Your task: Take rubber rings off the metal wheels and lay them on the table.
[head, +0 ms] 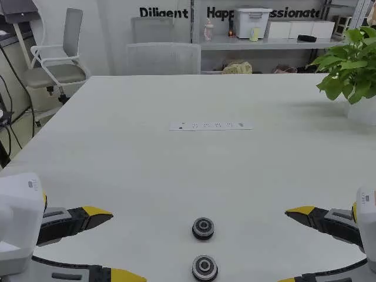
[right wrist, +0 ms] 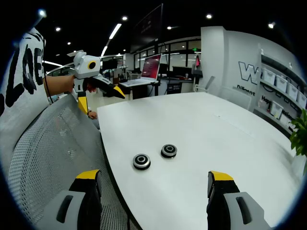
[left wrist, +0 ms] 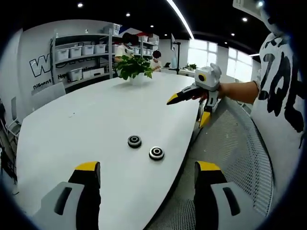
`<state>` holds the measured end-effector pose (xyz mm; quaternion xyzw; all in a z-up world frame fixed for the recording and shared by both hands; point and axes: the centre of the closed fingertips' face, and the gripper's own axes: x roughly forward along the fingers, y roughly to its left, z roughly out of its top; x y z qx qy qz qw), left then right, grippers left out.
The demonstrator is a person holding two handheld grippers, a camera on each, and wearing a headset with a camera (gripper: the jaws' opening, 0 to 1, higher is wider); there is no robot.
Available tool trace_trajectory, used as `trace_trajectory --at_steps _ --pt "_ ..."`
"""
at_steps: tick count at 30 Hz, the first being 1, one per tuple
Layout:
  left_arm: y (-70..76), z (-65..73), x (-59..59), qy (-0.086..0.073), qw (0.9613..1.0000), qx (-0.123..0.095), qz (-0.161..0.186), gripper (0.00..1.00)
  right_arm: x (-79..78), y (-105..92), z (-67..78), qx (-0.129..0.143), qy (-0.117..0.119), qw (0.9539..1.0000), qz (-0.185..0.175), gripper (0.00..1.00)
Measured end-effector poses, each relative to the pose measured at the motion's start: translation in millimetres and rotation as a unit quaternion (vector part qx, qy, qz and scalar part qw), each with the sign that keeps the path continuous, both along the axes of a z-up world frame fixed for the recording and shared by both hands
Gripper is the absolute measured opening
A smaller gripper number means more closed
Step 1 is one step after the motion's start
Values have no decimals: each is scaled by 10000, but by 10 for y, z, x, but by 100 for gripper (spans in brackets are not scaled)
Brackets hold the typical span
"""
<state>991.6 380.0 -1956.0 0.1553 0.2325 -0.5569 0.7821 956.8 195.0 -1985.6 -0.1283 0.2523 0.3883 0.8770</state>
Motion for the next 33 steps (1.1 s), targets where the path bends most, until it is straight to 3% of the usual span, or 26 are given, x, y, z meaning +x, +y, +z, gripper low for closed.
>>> trace_trajectory --at_steps 33 --pt "51 -24 4 8 10000 79 42 86 10 -3 -21 -107 -9 9999 57 94"
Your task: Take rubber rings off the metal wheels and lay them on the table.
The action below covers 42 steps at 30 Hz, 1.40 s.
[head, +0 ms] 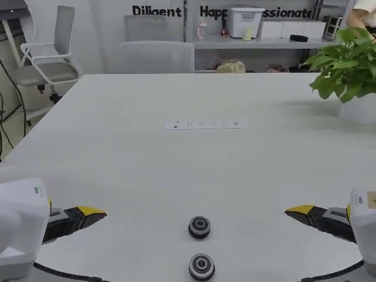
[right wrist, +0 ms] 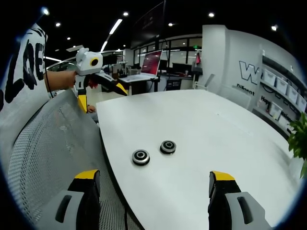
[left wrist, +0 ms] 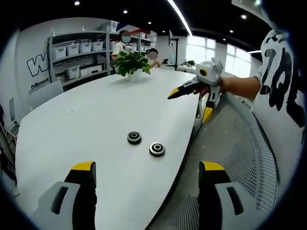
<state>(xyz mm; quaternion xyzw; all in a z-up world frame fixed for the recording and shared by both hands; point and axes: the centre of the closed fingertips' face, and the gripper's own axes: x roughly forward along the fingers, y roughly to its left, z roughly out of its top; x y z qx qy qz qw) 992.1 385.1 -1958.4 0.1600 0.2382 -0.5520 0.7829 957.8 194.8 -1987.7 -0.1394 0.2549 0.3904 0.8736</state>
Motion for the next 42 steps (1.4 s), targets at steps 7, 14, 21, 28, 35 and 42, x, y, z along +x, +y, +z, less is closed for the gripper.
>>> trace_trajectory --at_steps 7,14,21,28,35,42 --pt "-7 -6 5 18 10000 16 7 86 6 -7 -2 10 8 10000 12 94" --pt "-14 -5 15 10 10000 35 10 85 5 -11 -23 9 27 10000 36 94" --pt "-10 0 25 -4 10000 53 17 85 15 -13 -15 18 11 10000 56 94" --pt "-1 8 33 -18 10000 58 35 85 46 -12 16 29 -38 10000 70 94" --pt "2 16 40 -39 10000 63 41 85 65 9 34 23 -77 9999 114 94" --pt "-18 31 57 -68 9999 91 -5 85 94 28 48 26 -107 9998 161 93"
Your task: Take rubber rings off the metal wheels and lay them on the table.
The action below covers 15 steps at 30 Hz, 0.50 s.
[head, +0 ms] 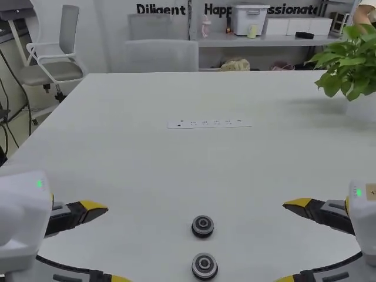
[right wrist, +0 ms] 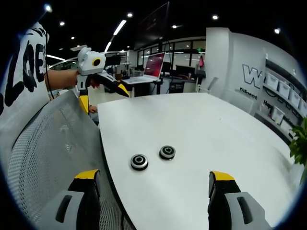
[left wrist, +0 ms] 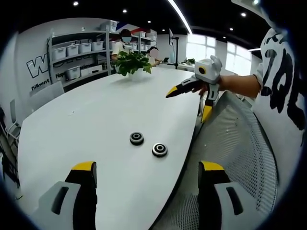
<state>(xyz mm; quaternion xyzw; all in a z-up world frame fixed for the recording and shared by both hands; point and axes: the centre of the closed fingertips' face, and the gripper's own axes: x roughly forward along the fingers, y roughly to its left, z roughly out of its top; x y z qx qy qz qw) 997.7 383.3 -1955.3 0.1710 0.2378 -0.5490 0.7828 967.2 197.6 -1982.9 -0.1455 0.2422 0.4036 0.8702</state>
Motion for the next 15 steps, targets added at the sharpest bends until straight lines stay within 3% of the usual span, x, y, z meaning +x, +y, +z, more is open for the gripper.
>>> trace_trajectory --at_steps 15 --pt "-121 57 80 -41 9998 -35 -165 84 104 48 37 -22 -44 9999 92 92"
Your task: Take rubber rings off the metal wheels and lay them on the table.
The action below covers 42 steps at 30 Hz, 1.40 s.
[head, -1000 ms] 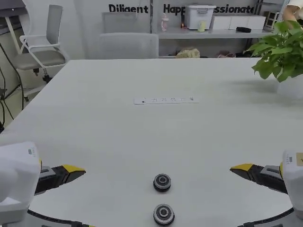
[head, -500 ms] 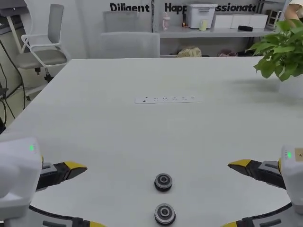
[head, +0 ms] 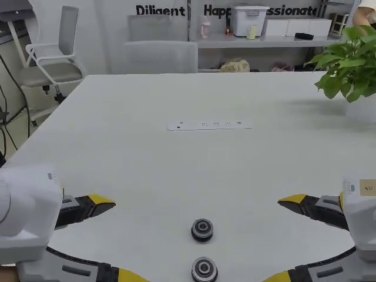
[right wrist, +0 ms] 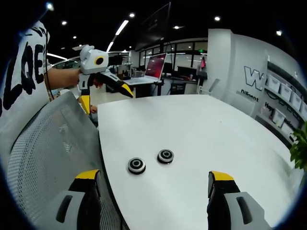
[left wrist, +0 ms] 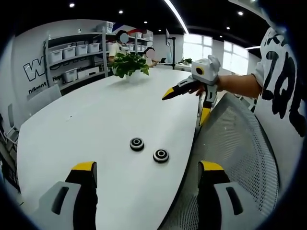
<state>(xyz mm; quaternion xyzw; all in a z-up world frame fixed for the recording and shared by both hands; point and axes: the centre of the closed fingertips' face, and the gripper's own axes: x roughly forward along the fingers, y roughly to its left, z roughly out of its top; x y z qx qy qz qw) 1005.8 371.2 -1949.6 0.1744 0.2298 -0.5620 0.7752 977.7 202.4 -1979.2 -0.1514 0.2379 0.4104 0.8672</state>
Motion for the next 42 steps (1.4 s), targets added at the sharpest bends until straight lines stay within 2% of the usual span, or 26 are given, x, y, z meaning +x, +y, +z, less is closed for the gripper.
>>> trace_trajectory --at_steps 18,26,38,42 --pt "-203 1 93 -112 9993 120 -331 82 161 123 -12 -108 -50 9996 265 90" --pt "-275 -26 109 -123 9987 172 -456 81 157 162 -98 -232 8 9989 405 88" --pt "-411 -136 59 -43 9972 262 -696 77 150 185 -255 -337 171 9979 533 85" --pt "-436 -182 63 32 9967 282 -757 75 147 191 -298 -371 219 9974 580 84"
